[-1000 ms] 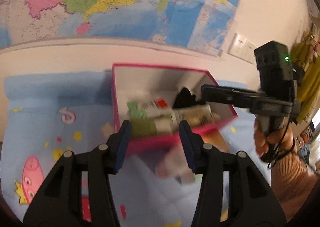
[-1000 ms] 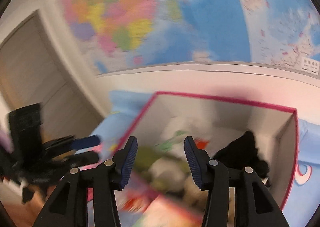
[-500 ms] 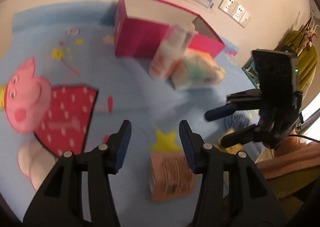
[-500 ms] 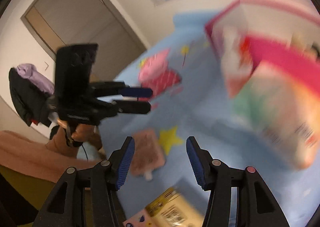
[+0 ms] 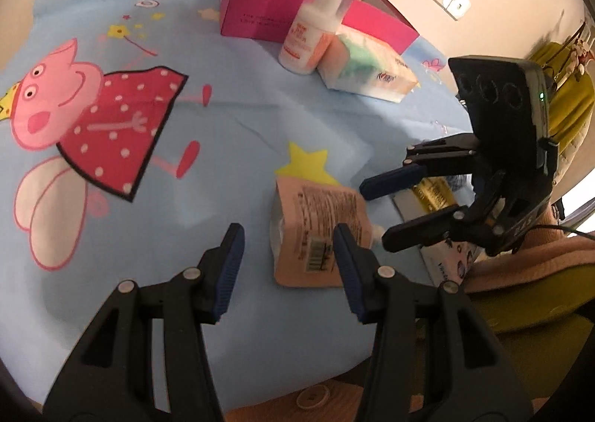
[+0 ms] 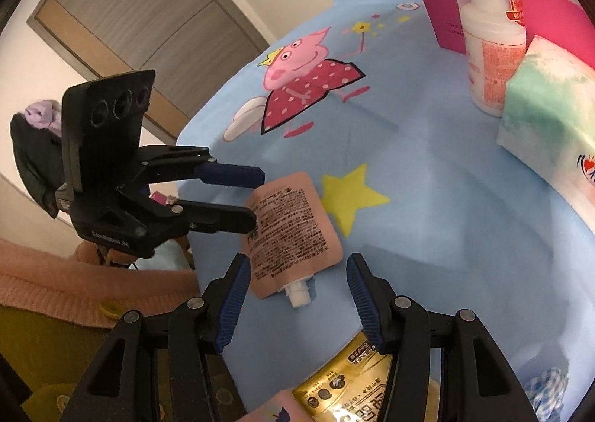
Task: Organize soft objects
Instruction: 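Move the right gripper down to the pink squeeze pouch, then close the right gripper on the pink squeeze pouch and lift it, then carry the pink squeeze pouch over the pink box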
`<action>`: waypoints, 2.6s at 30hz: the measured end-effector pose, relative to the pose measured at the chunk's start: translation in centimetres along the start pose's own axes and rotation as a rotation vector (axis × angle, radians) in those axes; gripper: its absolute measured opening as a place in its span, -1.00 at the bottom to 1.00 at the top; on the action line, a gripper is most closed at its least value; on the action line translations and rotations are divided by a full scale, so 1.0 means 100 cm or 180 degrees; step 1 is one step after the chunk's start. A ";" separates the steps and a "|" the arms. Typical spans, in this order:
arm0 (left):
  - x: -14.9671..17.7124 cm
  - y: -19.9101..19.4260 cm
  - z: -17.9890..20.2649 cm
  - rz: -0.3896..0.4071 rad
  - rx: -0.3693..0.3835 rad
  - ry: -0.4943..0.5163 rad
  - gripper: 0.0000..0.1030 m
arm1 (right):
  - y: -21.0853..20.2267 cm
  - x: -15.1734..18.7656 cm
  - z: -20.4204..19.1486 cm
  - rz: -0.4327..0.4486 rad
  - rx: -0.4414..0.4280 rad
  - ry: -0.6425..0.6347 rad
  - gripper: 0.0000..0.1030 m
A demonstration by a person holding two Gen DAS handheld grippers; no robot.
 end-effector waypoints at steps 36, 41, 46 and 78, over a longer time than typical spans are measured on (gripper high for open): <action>-0.114 -0.037 0.022 0.0747 0.0081 0.0411 -0.36 | -0.108 -0.056 -0.009 0.1307 0.0073 -0.0011 -0.73; -0.157 -0.055 0.026 0.0957 -0.0087 0.0622 -0.36 | -0.138 -0.083 -0.012 0.1580 0.0149 -0.0115 -0.73; -0.194 -0.058 0.022 0.1048 -0.0230 0.0689 -0.36 | -0.159 -0.113 -0.001 0.1743 0.0181 -0.0133 -0.73; -0.296 0.061 -0.051 0.0415 -0.0436 0.0143 -0.33 | -0.114 -0.214 0.126 0.1484 0.0552 0.0683 -0.59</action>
Point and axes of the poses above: each gripper's, at about its wrist camera, not at the fingertips, and y roughly the way its jaws point, z to its right, x to its underside, the point moved 1 cm from there along y, roughly the way its jaws point, and after that the axes turned 9 degrees about y, right-handed, at the moved point
